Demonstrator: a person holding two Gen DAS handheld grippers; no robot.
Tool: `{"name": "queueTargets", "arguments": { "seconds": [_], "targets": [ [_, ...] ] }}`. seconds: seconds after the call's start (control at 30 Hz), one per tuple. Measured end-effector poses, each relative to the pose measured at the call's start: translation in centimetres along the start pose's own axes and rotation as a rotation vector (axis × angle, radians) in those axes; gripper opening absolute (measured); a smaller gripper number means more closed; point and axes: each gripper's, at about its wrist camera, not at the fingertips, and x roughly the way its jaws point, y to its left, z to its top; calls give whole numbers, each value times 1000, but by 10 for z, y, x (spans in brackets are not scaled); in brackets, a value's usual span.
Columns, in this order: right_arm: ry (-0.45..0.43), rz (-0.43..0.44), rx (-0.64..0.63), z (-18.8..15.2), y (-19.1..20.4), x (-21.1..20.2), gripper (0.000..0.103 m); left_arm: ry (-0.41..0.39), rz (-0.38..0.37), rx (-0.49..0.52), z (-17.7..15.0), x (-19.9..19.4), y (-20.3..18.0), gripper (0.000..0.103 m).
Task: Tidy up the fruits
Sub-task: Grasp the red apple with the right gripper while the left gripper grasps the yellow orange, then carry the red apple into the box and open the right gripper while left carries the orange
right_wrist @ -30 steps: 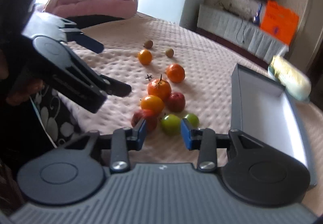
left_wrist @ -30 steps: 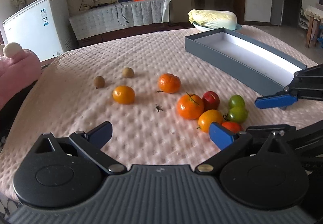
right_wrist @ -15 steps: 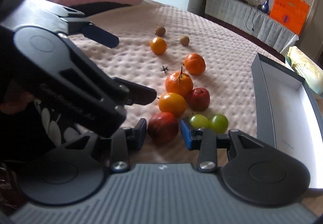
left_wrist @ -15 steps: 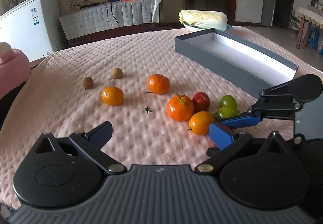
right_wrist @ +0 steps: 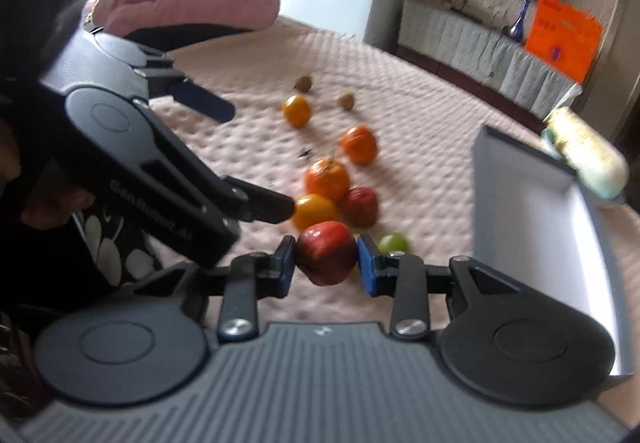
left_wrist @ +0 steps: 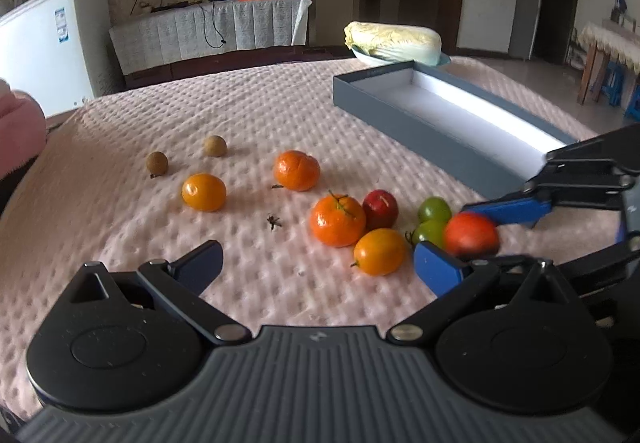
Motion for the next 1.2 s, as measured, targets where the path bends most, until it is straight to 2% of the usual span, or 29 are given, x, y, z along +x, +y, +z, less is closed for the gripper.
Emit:
{"name": "queueTargets", "arguments": {
  "seconds": [0.07, 0.1, 0.13, 0.17, 0.2, 0.23, 0.37, 0.47, 0.53, 0.67, 0.83, 0.9, 1.03, 1.2],
  "targets": [
    [-6, -37, -1, -2, -9, -7, 36, -6, 17, 1, 1, 1, -1, 103],
    [-7, -60, 13, -4, -16, -10, 36, -4, 18, -1, 2, 2, -1, 98],
    [-12, -82, 35, -6, -23, -13, 36, 4, 9, -3, 2, 4, -1, 92],
    [-21, -95, 55, -7, -29, -17, 36, 23, -29, -3, 2, 6, -3, 77],
    [-35, -108, 79, -8, -36, -21, 36, 48, -82, 0, 0, 10, -5, 71],
    [-47, -116, 100, -9, -42, -24, 36, 67, -113, 11, -2, 14, -8, 70],
    [-66, -112, 147, -9, -53, -29, 36, 72, -104, 87, -5, 20, -26, 70],
    [-77, -94, 130, -6, -51, -28, 36, 71, -86, 83, -2, 27, -29, 70],
    [-82, -87, 130, -4, -51, -27, 36, 79, -66, 74, 0, 35, -32, 67],
    [-87, -82, 142, -1, -51, -26, 36, 93, -72, 40, 5, 45, -32, 51],
    [-90, -82, 155, -2, -54, -26, 36, 91, -77, 47, 4, 46, -35, 50],
    [-86, -84, 158, -2, -55, -25, 36, 88, -78, 47, 4, 46, -34, 41],
    [-83, -95, 174, -2, -59, -24, 36, 92, -109, 4, 4, 44, -25, 40],
    [-74, -125, 197, -3, -66, -22, 36, 66, -108, -6, 7, 34, -21, 40]
  ]
}}
